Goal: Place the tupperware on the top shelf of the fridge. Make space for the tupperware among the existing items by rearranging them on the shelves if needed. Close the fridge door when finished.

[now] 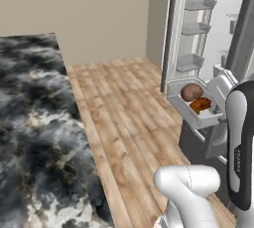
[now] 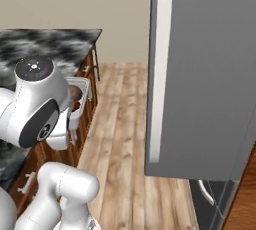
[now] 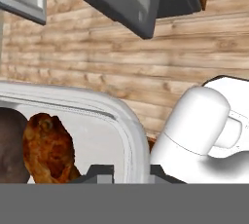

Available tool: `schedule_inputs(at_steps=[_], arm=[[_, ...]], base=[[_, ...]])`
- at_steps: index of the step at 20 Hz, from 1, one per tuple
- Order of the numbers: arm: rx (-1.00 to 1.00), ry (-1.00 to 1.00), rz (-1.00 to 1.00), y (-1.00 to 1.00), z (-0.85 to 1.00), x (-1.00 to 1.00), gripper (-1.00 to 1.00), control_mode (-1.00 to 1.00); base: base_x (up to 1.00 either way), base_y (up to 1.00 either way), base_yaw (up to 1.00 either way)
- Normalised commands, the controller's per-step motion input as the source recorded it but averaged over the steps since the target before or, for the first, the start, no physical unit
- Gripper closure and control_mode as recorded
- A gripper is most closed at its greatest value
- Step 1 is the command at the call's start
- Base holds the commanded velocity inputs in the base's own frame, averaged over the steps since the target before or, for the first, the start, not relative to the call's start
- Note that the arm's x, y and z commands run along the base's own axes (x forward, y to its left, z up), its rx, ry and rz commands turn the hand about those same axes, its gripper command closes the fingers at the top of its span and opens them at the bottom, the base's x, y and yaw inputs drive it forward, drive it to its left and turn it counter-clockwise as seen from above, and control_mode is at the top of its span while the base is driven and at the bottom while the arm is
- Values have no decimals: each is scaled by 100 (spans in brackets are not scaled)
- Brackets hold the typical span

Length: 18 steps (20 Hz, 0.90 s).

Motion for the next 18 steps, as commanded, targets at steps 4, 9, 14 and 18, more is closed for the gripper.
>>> schedule_inputs(at_steps=[4,9,14,18], arm=[[0,0,0,0,0,0,100,100],[0,0,0,0,0,0,100,100],[0,0,0,0,0,0,100,100],[0,0,0,0,0,0,100,100]], base=[[100,6,31],[100,0,15],[100,0,-13],[77,-1,-47]])
